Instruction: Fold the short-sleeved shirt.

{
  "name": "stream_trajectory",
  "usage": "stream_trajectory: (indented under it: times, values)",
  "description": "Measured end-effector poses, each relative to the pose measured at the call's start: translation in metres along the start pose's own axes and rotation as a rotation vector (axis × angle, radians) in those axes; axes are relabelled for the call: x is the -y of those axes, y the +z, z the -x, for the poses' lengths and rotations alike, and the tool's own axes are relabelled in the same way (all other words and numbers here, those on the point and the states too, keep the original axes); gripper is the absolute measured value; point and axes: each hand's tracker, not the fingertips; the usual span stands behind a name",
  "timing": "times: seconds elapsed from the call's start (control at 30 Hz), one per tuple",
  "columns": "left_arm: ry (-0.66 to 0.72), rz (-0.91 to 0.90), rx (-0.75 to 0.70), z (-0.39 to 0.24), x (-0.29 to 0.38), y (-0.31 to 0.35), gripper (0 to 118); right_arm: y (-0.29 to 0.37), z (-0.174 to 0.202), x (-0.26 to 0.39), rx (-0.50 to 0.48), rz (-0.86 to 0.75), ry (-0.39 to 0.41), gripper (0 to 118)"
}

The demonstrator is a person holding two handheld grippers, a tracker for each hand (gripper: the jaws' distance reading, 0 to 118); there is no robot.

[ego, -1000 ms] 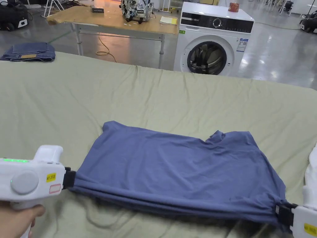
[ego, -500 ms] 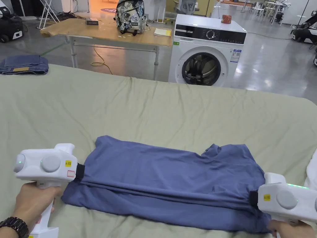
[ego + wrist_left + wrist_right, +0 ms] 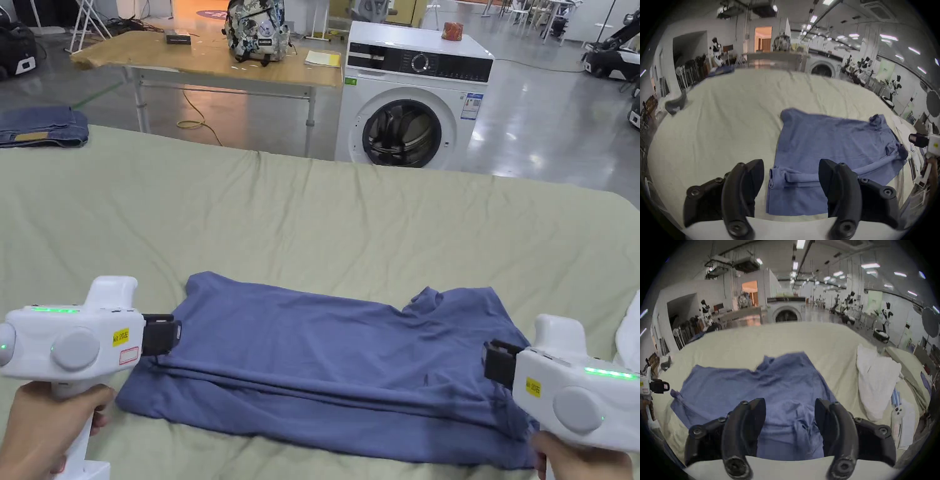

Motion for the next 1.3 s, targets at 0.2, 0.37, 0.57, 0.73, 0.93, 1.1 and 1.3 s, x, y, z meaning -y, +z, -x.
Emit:
stream_trajectory:
  times: [0.2, 0.37, 0.57, 0.73, 0.93, 1.1, 1.3]
  values:
    - [-0.053, -0.166, -0.071, -0.012, 0.014, 0.043, 12, 0.037, 0.029, 0.01, -0.013, -0.164, 0.027, 3]
    - [-0.025, -0.19, -0.045, 0.002, 0.033, 0.057, 0, 0.055, 0.043, 0.022, -0.013, -0.228, 0.018, 0]
    - [0.04, -0.023, -0.007, 0.038, 0.028, 0.031, 0, 0.062, 0.042, 0.028, -0.023, -0.207, 0.003, 0]
    - [0.047, 0.191, 0.066, 0.054, 0.011, -0.015, 6, 0.061, 0.032, 0.036, -0.003, -0.183, 0.018, 0]
    - [0.038, 0.375, 0.003, 0.042, 0.014, -0.05, 63, 0.058, 0.016, 0.045, 0.025, -0.12, 0.01, 0]
    - [0.018, 0.532, -0.064, 0.026, 0.035, -0.065, 64, 0.054, 0.006, 0.054, 0.038, -0.084, 0.008, 0]
    - [-0.032, 0.454, -0.085, 0.003, 0.04, -0.045, 16, 0.057, -0.008, 0.057, 0.049, -0.042, -0.01, 0]
